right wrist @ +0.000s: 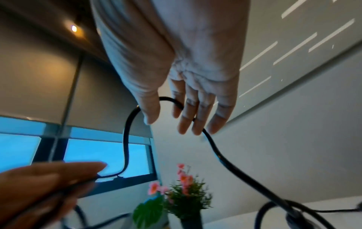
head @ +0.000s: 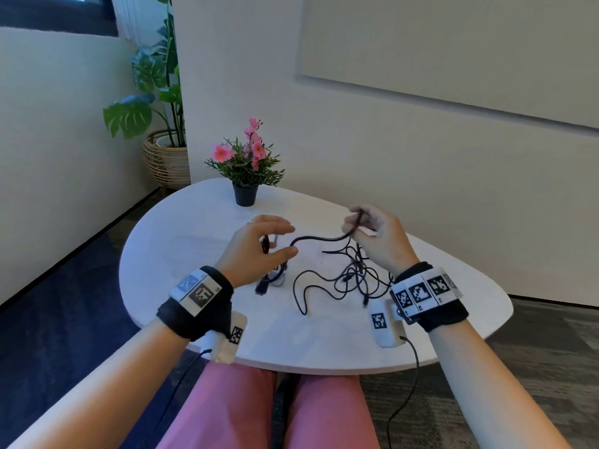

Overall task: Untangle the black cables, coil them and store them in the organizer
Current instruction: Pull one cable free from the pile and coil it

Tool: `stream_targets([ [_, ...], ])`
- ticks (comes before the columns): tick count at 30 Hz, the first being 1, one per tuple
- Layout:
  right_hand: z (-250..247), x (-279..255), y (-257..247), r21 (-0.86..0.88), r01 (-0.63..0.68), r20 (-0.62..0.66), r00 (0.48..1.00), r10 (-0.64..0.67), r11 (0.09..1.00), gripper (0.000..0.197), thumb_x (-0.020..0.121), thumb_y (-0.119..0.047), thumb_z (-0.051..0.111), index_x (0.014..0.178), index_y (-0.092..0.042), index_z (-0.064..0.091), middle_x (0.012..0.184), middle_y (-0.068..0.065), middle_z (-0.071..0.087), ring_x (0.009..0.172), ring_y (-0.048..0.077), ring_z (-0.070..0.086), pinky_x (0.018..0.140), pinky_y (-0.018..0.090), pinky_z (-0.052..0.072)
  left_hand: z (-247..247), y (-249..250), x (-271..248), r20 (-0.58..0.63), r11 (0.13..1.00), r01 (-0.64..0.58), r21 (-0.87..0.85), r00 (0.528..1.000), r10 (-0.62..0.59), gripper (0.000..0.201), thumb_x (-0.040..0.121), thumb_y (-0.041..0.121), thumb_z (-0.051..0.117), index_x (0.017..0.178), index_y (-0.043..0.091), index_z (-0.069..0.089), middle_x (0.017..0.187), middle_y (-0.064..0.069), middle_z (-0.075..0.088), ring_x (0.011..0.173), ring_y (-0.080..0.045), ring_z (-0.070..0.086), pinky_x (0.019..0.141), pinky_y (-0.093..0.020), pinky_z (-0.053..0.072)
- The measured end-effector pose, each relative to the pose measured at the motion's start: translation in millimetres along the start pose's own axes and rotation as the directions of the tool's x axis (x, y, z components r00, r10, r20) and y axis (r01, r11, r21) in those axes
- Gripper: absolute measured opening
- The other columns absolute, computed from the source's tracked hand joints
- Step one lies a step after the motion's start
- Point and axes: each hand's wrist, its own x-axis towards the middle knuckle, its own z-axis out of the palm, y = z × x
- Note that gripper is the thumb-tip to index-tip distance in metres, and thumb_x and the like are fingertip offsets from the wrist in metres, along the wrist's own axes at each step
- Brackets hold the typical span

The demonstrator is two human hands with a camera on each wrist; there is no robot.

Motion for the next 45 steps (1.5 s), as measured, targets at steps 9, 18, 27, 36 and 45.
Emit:
stream_targets([
  [9,-37,2,52,-0.468,-0.304,-0.006,0.940,0.341,0.830,0.054,0.089,-0.028,0.063,0.139,-0.019,0.046,0.126,0.006,0.062,0.121,0.022,0.053,0.100,0.029,0.036,-21,3,2,-0.269,0.970,-0.061,-0.235,0.963,-0.005,0.034,0.086,-0.003,0.062,0.115,0.013,0.063,0.123,0.010,0.059,0.108,-0.003,0.061,0.094,-0.022,0.050],
  [18,62,-35,-13,-0.452,0.205,0.475,0.879,0.039,0.868,0.053,0.088,-0.053,0.053,0.129,-0.019,0.053,0.131,0.002,0.056,0.121,0.018,0.049,0.105,0.040,0.035,22,13,8,-0.241,0.938,-0.093,-0.333,0.971,0.011,0.042,0.083,-0.020,0.049,0.114,0.005,0.063,0.126,0.007,0.057,0.116,-0.006,0.057,0.095,-0.014,0.044],
  [27,49,-22,0,-0.182,0.167,0.133,0.981,-0.144,0.969,0.019,0.095,-0.012,0.052,0.092,-0.008,0.071,0.077,-0.002,0.061,0.076,0.018,0.057,0.074,0.029,0.044,-5,4,-3,-0.263,0.860,0.102,-0.500,0.928,-0.263,0.024,0.087,0.010,0.065,0.107,0.023,0.065,0.105,-0.004,0.066,0.079,-0.017,0.072,0.068,-0.031,0.059],
  [36,44,-15,-11,-0.112,0.163,0.323,0.939,-0.119,0.980,0.022,0.098,-0.016,0.046,0.084,-0.024,0.060,0.071,-0.010,0.053,0.078,0.015,0.051,0.078,0.033,0.041,24,2,0,0.213,0.807,0.356,-0.471,0.934,-0.288,0.042,0.100,0.039,0.037,0.108,0.010,0.066,0.107,-0.005,0.069,0.100,-0.014,0.062,0.087,-0.031,0.045],
  [45,29,-8,-11,0.179,-0.014,-0.119,0.992,0.036,0.984,0.028,0.101,-0.022,0.037,0.077,-0.022,0.051,0.067,-0.002,0.042,0.065,0.010,0.040,0.067,0.021,0.038,8,-17,-9,0.262,0.994,0.071,0.080,0.961,-0.089,0.033,0.101,0.015,0.037,0.075,0.017,0.058,0.079,0.005,0.060,0.071,-0.005,0.056,0.076,-0.021,0.044],
])
